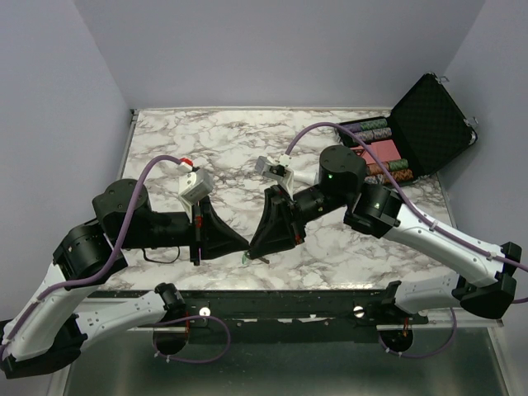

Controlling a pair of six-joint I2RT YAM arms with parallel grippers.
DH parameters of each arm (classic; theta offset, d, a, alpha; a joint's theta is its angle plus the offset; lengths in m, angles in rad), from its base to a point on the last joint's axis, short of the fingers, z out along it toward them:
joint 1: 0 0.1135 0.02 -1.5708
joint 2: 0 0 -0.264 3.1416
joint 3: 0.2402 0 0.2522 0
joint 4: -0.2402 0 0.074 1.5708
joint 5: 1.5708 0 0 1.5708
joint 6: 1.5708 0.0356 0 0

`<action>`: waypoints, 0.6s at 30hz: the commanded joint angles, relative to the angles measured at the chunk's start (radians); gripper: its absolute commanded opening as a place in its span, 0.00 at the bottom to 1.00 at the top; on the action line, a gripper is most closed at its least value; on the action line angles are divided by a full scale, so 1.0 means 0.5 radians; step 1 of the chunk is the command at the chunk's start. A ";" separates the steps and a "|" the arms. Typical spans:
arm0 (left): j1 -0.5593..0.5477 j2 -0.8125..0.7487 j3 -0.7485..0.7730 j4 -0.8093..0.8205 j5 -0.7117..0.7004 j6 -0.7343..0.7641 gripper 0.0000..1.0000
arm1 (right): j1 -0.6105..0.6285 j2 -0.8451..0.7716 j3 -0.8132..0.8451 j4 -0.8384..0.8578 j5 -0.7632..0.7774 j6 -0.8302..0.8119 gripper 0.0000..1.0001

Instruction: Remove the keys from the keyring

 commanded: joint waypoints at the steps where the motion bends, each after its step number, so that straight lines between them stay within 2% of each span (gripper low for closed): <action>1: -0.013 -0.038 0.039 0.054 -0.126 -0.036 0.00 | -0.001 -0.042 -0.038 0.064 0.026 0.027 0.25; 13: -0.013 -0.109 -0.019 0.134 -0.187 -0.094 0.00 | 0.002 -0.048 -0.065 0.116 0.127 0.036 0.22; 18: -0.013 -0.109 -0.035 0.140 -0.197 -0.097 0.00 | 0.002 -0.045 -0.035 0.138 0.173 0.036 0.33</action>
